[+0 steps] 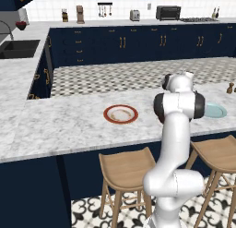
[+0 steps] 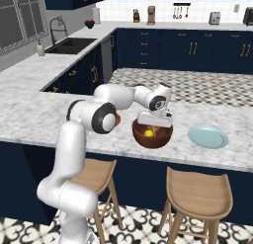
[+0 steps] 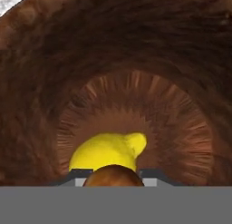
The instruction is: Pick the chicken drumstick and lemon from their plates and place them in the bowl. Then put the bowl in the fridge.
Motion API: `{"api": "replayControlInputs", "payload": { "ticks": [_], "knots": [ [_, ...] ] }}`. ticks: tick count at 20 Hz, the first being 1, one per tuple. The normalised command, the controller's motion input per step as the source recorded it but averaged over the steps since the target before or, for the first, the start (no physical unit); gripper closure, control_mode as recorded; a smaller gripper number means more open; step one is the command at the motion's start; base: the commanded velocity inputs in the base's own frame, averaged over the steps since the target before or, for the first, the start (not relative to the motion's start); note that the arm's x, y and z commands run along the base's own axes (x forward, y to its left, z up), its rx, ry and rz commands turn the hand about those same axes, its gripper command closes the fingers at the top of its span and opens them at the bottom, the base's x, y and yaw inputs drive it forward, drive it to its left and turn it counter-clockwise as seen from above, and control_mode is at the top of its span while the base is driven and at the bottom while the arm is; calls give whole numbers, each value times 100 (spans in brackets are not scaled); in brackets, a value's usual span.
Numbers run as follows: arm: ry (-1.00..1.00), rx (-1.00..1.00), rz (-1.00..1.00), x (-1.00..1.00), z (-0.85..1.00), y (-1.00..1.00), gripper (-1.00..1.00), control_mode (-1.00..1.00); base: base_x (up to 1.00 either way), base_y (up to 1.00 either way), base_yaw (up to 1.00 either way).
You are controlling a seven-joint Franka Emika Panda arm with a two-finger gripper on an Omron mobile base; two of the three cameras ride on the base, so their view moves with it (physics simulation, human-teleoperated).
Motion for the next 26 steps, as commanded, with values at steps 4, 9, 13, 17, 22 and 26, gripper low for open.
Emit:
{"api": "replayControlInputs", "payload": {
  "ticks": [4,9,13,17,22,26],
  "knots": [
    [14,3,-1,-6,-46,0,-100,-100,0,0,0],
    [-5,0,0,-22,12,0,-100,-100,0,0,0],
    [-11,-2,-13,-46,57,0,-100,-100,0,0,0],
    [-1,-8,-24,-68,54,0,-100,-100,0,0,0],
    [0,-14,-39,-77,26,-5,-100,-100,0,0,0],
    [0,-10,-52,-62,8,-11,-100,-100,0,0,0]
  ]
}}
